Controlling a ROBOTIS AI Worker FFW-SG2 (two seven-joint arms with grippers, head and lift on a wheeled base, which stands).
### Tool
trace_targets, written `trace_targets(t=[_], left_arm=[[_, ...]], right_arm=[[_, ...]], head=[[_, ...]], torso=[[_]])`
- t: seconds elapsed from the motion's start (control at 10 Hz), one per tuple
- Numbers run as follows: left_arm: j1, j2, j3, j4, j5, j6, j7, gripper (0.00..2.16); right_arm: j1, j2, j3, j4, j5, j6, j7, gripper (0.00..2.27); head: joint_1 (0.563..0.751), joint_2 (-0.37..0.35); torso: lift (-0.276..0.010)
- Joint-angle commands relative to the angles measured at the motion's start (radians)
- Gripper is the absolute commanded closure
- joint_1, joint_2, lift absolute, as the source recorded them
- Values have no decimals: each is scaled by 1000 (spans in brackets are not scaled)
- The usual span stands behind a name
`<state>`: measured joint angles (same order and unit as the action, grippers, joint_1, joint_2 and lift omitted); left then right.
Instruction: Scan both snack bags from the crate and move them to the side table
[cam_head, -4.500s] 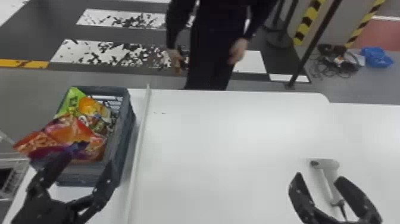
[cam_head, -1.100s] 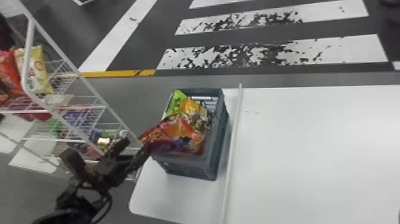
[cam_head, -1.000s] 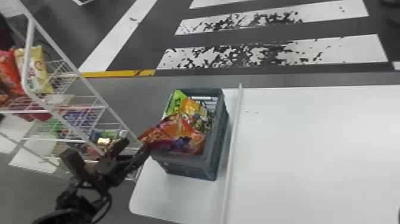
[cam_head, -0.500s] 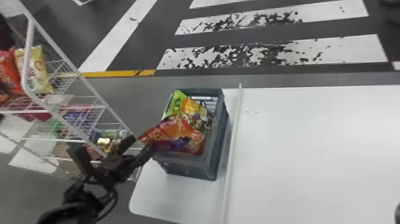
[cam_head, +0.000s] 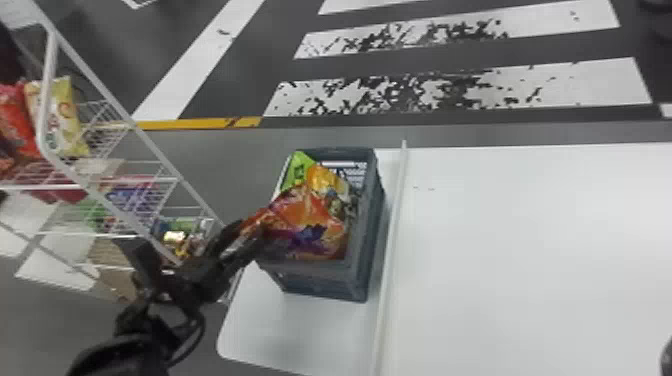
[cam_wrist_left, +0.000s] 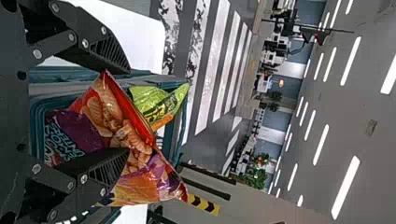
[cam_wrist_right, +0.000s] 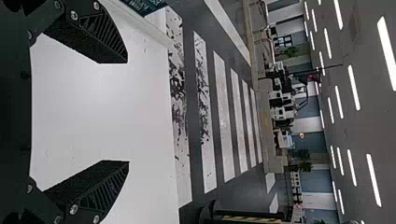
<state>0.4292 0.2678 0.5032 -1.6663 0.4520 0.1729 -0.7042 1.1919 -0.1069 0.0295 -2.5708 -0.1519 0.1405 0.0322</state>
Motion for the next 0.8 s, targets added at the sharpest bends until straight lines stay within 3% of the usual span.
trace_targets(t=[0.0,0.1,0.3,0.7], left_arm=[[2,-6,1,-6,1,1,2,1116],[8,-6,3,-15,2,4,9,1558],[11,-6,8,-24,8,14,23,1973],[33,-7,28,-81,43,17,22,1976]], right_arm=[[0,-1,3,0,0,0,0,164],[-1,-1,7,0,2,3,0,167],[-3,-1,13,0,5,6,0,167],[-8,-1,24,3,12,6,0,167]], head=[[695,350],[695,350],[695,350],[695,350]], torso=[[-29],[-29],[-29],[-29]])
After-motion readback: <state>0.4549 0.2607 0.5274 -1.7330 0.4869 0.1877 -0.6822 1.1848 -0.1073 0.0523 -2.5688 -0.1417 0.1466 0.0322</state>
